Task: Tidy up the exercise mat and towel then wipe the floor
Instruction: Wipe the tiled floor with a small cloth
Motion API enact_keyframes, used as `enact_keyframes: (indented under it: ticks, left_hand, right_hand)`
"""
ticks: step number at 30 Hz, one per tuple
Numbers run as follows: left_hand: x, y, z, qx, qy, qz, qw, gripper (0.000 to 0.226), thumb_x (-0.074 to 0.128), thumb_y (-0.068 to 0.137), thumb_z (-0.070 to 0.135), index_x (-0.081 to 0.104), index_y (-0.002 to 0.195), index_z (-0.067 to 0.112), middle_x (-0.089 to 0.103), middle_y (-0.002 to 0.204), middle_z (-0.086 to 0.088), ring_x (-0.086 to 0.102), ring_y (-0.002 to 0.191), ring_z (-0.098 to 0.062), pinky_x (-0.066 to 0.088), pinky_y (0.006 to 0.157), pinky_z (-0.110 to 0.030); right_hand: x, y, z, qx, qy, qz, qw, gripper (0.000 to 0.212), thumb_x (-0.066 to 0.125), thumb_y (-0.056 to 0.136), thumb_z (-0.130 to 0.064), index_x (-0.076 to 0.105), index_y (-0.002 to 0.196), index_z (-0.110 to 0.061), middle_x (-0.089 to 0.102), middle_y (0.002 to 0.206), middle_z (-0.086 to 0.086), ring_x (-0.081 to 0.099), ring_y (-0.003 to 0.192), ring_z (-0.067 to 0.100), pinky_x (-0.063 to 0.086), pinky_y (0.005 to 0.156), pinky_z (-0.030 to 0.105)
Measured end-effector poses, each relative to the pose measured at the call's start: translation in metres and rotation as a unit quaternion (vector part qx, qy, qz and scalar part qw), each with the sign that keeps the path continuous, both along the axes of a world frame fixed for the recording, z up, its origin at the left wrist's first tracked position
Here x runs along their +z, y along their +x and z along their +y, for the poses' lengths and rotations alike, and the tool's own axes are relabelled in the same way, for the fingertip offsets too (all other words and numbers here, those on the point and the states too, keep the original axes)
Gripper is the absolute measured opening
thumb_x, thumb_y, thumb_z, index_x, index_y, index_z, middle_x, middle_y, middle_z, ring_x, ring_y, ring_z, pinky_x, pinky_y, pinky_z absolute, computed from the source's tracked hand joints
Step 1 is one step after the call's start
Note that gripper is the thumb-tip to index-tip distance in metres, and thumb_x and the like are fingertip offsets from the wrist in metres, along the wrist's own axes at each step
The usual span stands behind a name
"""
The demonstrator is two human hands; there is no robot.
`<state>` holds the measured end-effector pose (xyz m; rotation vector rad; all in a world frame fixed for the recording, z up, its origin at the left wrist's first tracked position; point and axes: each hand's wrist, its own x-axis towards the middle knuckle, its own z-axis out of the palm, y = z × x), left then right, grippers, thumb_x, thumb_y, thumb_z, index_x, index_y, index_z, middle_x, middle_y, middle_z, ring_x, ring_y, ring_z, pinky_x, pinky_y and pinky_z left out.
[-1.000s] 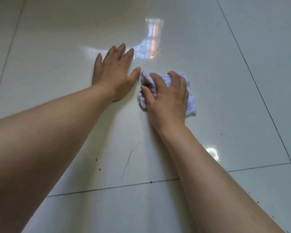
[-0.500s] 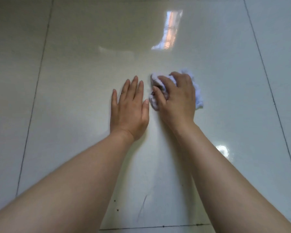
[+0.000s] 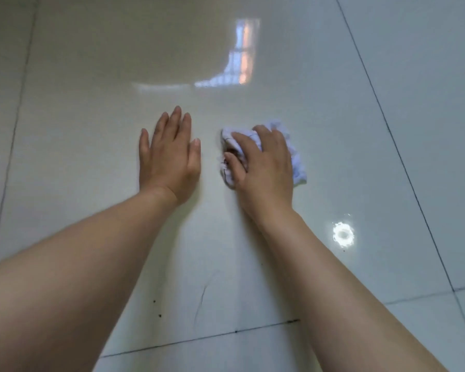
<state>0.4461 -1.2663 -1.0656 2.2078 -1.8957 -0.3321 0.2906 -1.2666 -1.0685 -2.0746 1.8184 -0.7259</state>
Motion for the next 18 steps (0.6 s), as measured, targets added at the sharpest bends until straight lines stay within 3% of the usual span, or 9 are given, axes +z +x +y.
enact_keyframes:
  ticks: [4, 8, 12, 16, 18]
  left_hand:
    - [0.007, -0.003, 0.004, 0.0, -0.034, -0.006, 0.999, 0.059, 0.027, 0.09, 0.041, 0.032, 0.143, 0.016, 0.025, 0.154, -0.004, 0.018, 0.142, -0.022, 0.01, 0.114, -0.047]
    - [0.018, -0.035, 0.029, -0.05, -0.06, -0.025, 0.997, 0.044, 0.032, 0.098, 0.029, 0.04, 0.139, 0.015, 0.03, 0.151, -0.007, 0.022, 0.14, -0.026, 0.013, 0.112, -0.051]
    - [0.015, -0.123, 0.05, -0.06, -0.006, 0.065, 0.996, 0.049, 0.029, 0.098, 0.035, 0.026, 0.145, 0.023, 0.015, 0.157, 0.002, 0.009, 0.144, -0.016, 0.002, 0.115, -0.046]
    - [-0.001, -0.149, 0.052, -0.061, 0.01, -0.007, 0.998, 0.055, 0.027, 0.095, 0.044, 0.016, 0.147, 0.03, 0.005, 0.158, 0.005, 0.0, 0.145, -0.015, -0.003, 0.115, -0.047]
    - [-0.002, -0.146, 0.052, -0.059, 0.014, -0.014, 0.998, 0.056, 0.028, 0.094, 0.045, 0.016, 0.147, 0.031, 0.004, 0.158, 0.005, 0.0, 0.145, -0.014, -0.003, 0.115, -0.047]
  right_hand:
    - [0.0, -0.044, 0.077, -0.083, 0.023, -0.004, 0.996, 0.036, 0.049, 0.086, -0.041, 0.061, 0.118, -0.029, 0.047, 0.136, 0.005, 0.033, 0.132, 0.028, 0.032, 0.103, 0.042]
    - [0.007, -0.091, 0.143, -0.08, 0.056, -0.007, 0.995, 0.037, 0.047, 0.087, -0.043, 0.058, 0.121, -0.033, 0.04, 0.142, 0.002, 0.022, 0.137, 0.023, 0.024, 0.106, 0.035]
    - [0.004, -0.141, 0.118, -0.149, 0.03, -0.018, 0.988, 0.035, 0.052, 0.087, -0.041, 0.061, 0.118, -0.029, 0.041, 0.141, 0.007, 0.029, 0.135, 0.029, 0.027, 0.109, 0.041]
    - [0.003, -0.139, 0.069, -0.178, 0.046, 0.015, 0.983, 0.035, 0.051, 0.09, -0.041, 0.057, 0.124, -0.032, 0.038, 0.144, 0.004, 0.022, 0.137, 0.029, 0.017, 0.109, 0.038]
    - [0.002, -0.138, 0.071, -0.127, 0.028, 0.001, 0.992, 0.037, 0.049, 0.088, -0.042, 0.061, 0.119, -0.027, 0.046, 0.138, 0.007, 0.029, 0.133, 0.032, 0.024, 0.106, 0.042]
